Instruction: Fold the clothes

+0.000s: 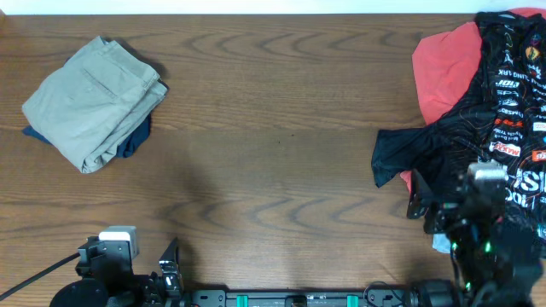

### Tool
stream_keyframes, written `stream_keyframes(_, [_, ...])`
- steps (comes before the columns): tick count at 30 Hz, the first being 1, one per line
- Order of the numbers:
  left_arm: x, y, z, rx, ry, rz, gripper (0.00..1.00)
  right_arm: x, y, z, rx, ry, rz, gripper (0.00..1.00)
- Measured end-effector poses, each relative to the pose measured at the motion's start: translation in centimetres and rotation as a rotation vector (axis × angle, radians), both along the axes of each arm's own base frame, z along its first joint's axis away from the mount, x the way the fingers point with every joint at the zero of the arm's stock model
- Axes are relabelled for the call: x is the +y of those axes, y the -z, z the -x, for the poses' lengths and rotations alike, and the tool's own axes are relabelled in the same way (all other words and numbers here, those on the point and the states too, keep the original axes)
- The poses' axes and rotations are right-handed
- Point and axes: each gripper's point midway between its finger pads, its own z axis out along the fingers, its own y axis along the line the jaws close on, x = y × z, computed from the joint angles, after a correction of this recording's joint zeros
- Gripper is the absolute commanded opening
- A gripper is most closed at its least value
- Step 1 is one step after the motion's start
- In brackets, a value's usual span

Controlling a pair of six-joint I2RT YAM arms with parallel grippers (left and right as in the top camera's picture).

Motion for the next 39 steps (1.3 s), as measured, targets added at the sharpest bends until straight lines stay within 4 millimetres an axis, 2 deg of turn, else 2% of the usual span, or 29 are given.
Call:
stream_keyframes(10, [0.0, 0.0, 0.0, -0.001, 0.000, 0.000, 0.98, 0.7, 2.1, -1.5, -0.279, -0.047, 0.070, 0.99])
stream_keyframes(13, [0.0, 0.0, 0.0, 0.000, 0.000, 0.000, 0.98, 0.8, 2.5, -2.0, -0.326, -0.055, 0.103, 0.99])
stream_keyframes(22, [0.0, 0.0, 0.0, 0.000, 0.000, 0.000, 0.98, 0.3, 5.6, -2.9, -0.381, -0.037, 0.175, 0.99])
stream_keyframes(24, [0.0, 0.0, 0.0, 0.000, 0.000, 0.000, 0.98, 0.1, 7.2, -3.1, -0.339, -0.030, 0.181, 0.99])
stream_keyframes(27, [0.0, 0.0, 0.0, 0.000, 0.000, 0.000, 0.98, 0.1, 10.5, -3.2, -0.225, -0.041, 0.183, 0.99])
stream_keyframes(39, [0.0, 0.0, 0.0, 0.000, 0.000, 0.000, 0.98, 0.0, 10.7, -3.2, -0.220, -0.039, 0.184, 0.99])
